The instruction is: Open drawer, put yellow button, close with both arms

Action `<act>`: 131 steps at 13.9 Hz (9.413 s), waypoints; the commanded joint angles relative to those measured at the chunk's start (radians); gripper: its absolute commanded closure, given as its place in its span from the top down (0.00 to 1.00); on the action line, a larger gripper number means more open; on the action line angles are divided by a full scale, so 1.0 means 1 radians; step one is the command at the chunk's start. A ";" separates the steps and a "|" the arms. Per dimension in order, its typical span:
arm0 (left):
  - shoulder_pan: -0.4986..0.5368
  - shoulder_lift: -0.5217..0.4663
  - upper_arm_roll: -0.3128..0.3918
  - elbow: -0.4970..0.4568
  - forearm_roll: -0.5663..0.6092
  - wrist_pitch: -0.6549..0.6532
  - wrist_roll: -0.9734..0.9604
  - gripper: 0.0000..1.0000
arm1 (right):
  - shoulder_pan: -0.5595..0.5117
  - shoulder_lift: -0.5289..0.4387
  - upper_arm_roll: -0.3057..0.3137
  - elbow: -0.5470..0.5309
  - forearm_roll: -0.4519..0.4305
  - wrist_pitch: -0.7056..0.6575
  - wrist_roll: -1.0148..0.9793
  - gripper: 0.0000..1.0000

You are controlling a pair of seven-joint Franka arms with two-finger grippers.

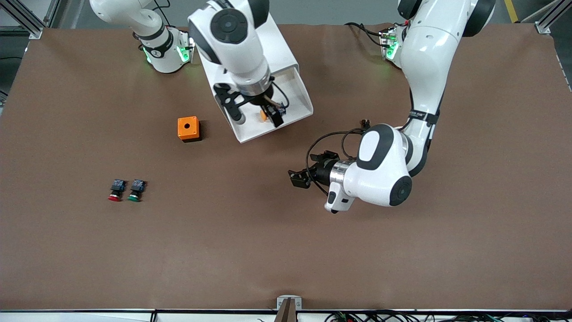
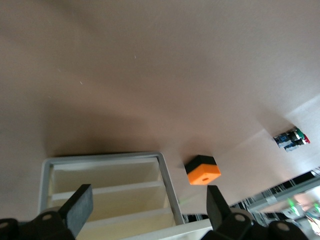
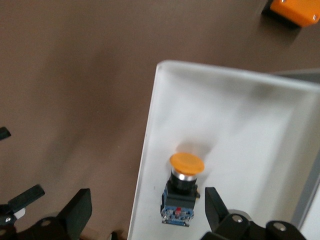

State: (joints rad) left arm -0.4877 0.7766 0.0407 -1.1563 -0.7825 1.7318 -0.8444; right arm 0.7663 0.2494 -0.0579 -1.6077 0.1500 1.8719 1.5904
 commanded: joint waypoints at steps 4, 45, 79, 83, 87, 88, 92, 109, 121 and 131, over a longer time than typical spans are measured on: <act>-0.095 -0.100 0.011 -0.028 0.288 0.057 -0.002 1.00 | -0.304 -0.021 0.010 0.133 -0.006 -0.339 -0.612 1.00; -0.394 -0.123 -0.016 -0.094 0.562 0.120 -0.315 1.00 | -0.852 -0.424 0.015 0.002 -0.168 -0.533 -1.618 1.00; -0.482 -0.125 -0.041 -0.183 0.310 0.121 -0.317 1.00 | -0.878 -0.458 -0.007 0.049 -0.055 -0.505 -1.615 1.00; -0.442 -0.138 -0.033 -0.177 0.318 0.121 -0.317 1.00 | -0.875 -0.458 -0.005 0.029 -0.061 -0.476 -1.615 1.00; -0.375 -0.165 -0.031 -0.177 0.321 0.121 -0.318 1.00 | -0.872 -0.458 0.003 0.022 -0.122 -0.458 -1.612 1.00; -0.359 -0.168 -0.031 -0.175 0.321 0.121 -0.317 1.00 | -0.872 -0.458 0.001 0.022 -0.127 -0.458 -1.612 1.00; -0.269 -0.204 -0.027 -0.180 0.360 0.120 -0.318 1.00 | -0.872 -0.458 0.003 0.012 -0.148 -0.456 -1.612 1.00; -0.031 -0.226 -0.027 -0.169 0.503 0.120 -0.314 1.00 | -0.869 -0.461 0.001 0.012 -0.149 -0.462 -1.612 1.00; 0.185 -0.491 -0.030 -0.189 0.621 -0.323 0.381 1.00 | -0.872 -0.458 0.000 0.012 -0.147 -0.450 -1.610 1.00; 0.334 -0.767 -0.030 -0.525 0.745 -0.293 0.723 1.00 | -0.868 -0.460 0.001 0.008 -0.149 -0.459 -1.610 1.00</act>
State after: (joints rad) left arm -0.1624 0.0905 0.0205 -1.5632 -0.0781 1.3917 -0.1570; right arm -0.0949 -0.1943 -0.0643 -1.5848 0.0131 1.4130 -0.0177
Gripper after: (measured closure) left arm 0.000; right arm 0.000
